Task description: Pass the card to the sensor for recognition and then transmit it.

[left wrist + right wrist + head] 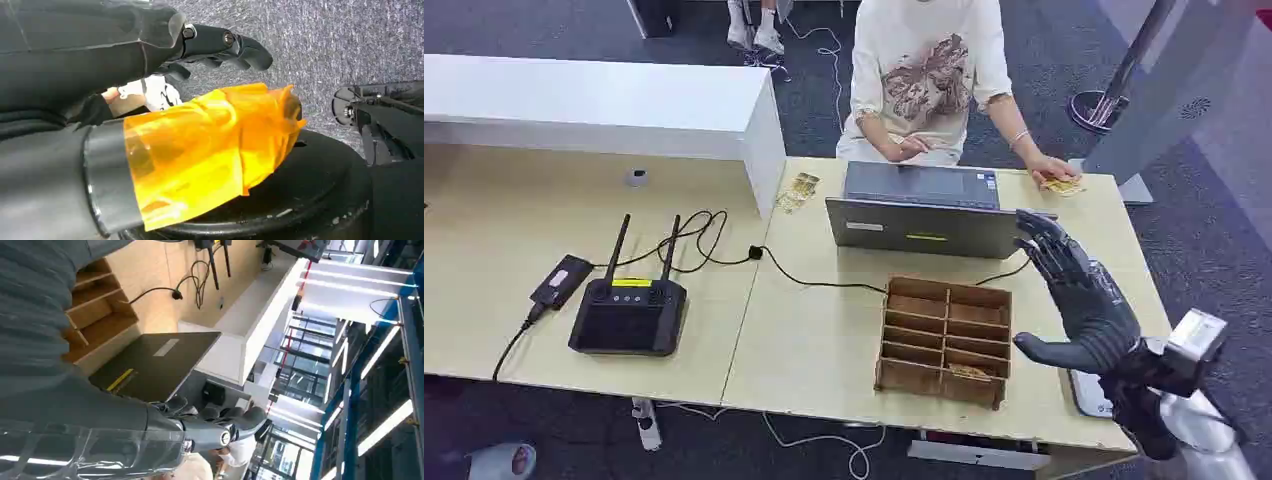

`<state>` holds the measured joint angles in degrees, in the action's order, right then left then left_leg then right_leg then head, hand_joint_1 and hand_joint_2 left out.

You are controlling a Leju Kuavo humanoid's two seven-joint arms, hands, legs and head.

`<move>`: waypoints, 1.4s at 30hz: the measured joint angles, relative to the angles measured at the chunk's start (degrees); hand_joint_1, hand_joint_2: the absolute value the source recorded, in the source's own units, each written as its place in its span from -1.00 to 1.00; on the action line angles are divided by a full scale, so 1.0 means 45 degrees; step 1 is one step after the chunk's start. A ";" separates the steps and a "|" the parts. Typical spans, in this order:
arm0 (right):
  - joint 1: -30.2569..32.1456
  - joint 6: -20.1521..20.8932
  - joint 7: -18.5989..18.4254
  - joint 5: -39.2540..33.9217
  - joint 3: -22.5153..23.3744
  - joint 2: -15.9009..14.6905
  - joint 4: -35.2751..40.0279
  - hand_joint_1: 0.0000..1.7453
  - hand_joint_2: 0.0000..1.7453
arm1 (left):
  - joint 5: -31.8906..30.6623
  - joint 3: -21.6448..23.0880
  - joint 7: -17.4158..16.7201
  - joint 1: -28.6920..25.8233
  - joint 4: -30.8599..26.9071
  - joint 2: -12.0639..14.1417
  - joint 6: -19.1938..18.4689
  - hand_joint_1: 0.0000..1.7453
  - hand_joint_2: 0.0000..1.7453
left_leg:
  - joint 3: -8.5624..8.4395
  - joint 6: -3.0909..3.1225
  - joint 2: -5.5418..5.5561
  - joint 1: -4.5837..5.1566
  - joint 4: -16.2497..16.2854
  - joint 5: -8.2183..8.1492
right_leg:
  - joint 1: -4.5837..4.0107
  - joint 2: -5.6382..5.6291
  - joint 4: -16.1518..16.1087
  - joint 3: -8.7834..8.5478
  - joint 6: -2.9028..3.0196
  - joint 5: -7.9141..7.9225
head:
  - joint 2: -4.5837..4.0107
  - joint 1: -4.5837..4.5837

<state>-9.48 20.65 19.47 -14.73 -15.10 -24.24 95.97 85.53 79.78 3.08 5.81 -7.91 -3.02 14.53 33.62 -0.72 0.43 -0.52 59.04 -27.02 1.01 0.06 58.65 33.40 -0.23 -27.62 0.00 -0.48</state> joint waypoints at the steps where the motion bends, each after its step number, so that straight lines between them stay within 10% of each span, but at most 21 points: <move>1: -0.0056 -0.0005 -0.0024 0.0010 -0.0039 0.0010 -0.0039 -1.00 1.00 | 0.0000 0.0000 0.0000 0.0001 0.0000 0.0000 -0.0010 -1.00 -1.00 | 0.0000 0.0000 0.0000 0.0000 0.0000 0.0000 | 0.0000 0.0000 0.0000 0.0000 0.0000 0.0000 | 0.0000 0.0000; 42: -0.4108 -0.1385 -0.1831 0.0787 -0.1559 0.0296 -0.2055 -1.00 1.00 | 0.0000 0.0010 0.0053 0.0061 0.0000 0.0024 0.0083 -1.00 -1.00 | 0.0003 -0.0004 0.0013 0.0000 0.0001 0.0033 | 0.0000 0.0004 0.0003 -0.0002 -0.0004 0.0020 | 0.0000 0.0005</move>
<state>-27.97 14.42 11.23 -11.19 -22.12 -22.91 86.72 85.53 79.82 3.32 6.09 -7.91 -2.91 14.91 33.64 -0.74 0.49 -0.52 59.05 -26.87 1.01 0.07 58.67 33.39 -0.24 -27.53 0.00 -0.46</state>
